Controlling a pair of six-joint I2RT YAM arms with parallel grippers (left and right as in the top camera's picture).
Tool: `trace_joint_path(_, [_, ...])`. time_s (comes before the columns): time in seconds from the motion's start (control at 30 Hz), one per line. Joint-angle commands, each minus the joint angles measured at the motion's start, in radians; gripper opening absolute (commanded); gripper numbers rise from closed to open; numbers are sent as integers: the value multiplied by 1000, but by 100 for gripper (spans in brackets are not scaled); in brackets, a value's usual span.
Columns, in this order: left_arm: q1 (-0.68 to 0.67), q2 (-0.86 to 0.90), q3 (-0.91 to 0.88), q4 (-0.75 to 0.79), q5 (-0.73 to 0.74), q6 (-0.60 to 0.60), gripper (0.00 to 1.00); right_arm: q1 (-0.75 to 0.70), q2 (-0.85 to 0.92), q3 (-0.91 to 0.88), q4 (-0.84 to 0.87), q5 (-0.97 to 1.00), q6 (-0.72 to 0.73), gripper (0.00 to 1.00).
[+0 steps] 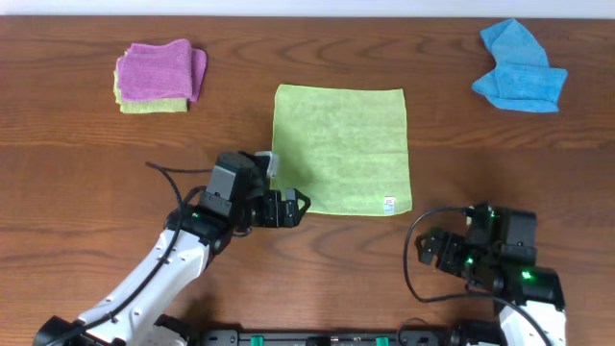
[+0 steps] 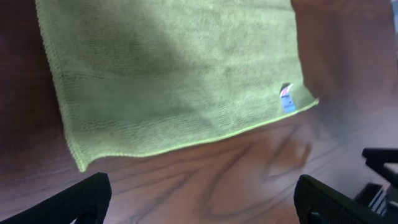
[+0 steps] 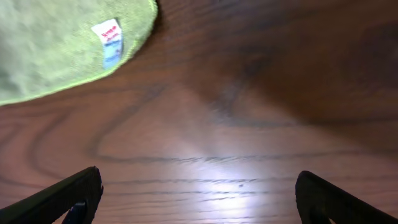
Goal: Fold the cloth
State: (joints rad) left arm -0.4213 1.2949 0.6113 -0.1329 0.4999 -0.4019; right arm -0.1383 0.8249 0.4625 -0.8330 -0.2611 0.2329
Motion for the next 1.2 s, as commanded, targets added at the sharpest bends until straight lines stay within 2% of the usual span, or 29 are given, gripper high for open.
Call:
trace_joint_path(0.0, [2,3,16,-16,-21,75,95,-4,26,13,32,36,-78,99])
trace_joint_path(0.27, [2,3,16,-62,-93,100,95,-5,86,13,131,35,-49,99])
trace_joint_path(0.43, [2,3,16,-88,-146,103,95,-5,92,13,156,16,45,99])
trace_joint_path(0.57, [2,3,16,-119,-168,103,95,-5,92,13,157,8,-45,99])
trace_joint_path(0.7, [2,3,16,-149,-202,101,95,-4,119,13,180,18,-82,88])
trace_joint_path(0.87, [2,35,16,-145,-233,6,96,-5,277,13,269,8,-82,88])
trace_joint_path(0.97, [6,74,16,-98,-227,-61,100,-5,365,13,316,-34,-83,88])
trace_joint_path(1.17, [56,123,16,25,-90,-124,100,-5,402,23,381,-114,-85,88])
